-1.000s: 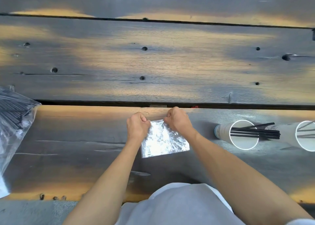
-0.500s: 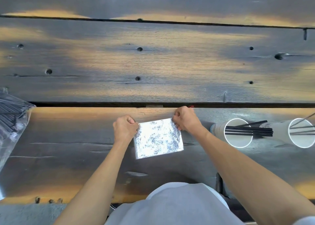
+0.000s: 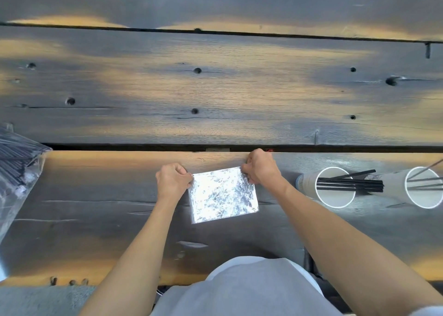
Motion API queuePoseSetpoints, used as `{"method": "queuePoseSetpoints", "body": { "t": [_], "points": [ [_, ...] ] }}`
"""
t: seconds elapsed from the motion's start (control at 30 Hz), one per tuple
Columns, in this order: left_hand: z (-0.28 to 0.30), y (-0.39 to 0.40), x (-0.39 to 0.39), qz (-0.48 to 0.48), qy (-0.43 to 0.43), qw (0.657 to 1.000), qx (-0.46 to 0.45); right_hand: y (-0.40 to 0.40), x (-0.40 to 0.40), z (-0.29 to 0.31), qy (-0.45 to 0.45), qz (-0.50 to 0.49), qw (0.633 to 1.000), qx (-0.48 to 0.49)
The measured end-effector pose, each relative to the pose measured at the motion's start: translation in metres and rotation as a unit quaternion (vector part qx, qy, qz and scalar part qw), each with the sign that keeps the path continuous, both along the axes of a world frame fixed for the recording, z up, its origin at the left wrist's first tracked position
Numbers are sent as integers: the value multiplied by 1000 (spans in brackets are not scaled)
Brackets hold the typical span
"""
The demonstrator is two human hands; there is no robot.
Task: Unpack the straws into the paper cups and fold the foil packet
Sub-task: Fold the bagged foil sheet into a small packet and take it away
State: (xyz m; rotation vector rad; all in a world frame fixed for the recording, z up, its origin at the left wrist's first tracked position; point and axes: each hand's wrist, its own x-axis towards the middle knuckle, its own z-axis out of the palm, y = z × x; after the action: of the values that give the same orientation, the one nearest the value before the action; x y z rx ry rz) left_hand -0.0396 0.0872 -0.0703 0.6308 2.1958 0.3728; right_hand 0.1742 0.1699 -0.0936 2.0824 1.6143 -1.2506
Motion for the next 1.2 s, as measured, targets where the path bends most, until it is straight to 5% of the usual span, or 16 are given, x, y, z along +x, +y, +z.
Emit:
{"method": "queuePoseSetpoints", "body": {
  "t": [1.03, 1.2],
  "points": [
    [-1, -3, -19, 29, -28, 999, 1, -8, 19, -10, 24, -83, 996, 27],
    [-6, -15, -12, -156, 3, 988, 14, -29, 23, 8, 41, 23, 994, 102]
  ]
}}
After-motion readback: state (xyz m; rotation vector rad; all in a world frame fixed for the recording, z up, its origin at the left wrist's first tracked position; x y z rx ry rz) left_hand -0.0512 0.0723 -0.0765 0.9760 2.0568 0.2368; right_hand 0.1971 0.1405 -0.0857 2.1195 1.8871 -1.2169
